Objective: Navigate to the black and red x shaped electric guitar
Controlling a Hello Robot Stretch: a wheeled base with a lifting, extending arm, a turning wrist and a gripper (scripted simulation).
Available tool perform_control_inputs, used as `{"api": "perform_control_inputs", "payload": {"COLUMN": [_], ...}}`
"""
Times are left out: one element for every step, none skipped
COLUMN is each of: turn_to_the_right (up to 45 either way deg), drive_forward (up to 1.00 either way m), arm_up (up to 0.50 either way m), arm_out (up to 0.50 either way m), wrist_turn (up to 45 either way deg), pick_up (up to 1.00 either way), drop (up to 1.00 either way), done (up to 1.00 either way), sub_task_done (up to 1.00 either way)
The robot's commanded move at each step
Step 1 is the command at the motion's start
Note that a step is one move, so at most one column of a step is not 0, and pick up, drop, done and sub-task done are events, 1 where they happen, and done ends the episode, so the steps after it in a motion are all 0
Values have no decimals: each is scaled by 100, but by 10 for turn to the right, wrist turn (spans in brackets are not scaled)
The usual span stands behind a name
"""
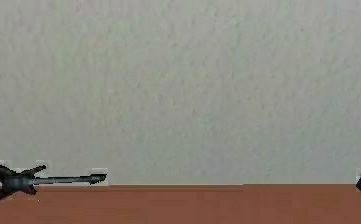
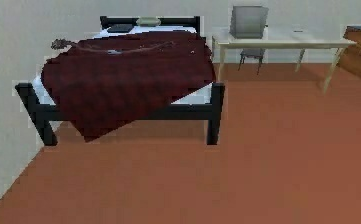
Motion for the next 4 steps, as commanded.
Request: {"api": "perform_control_inputs", "payload": {"turn_to_the_right": [0, -450, -180, 0], "drive_forward": [70, 0, 0, 0], "arm_up": [0, 0, 0, 0], "arm_out": [0, 0, 0, 0], "wrist_turn": [0, 0, 0, 0], "pick_up": [0, 0, 0, 0], "drop": [0, 0, 0, 0], "done": [0, 0, 0, 100], "sub_task_done": [0, 0, 0, 0]}}
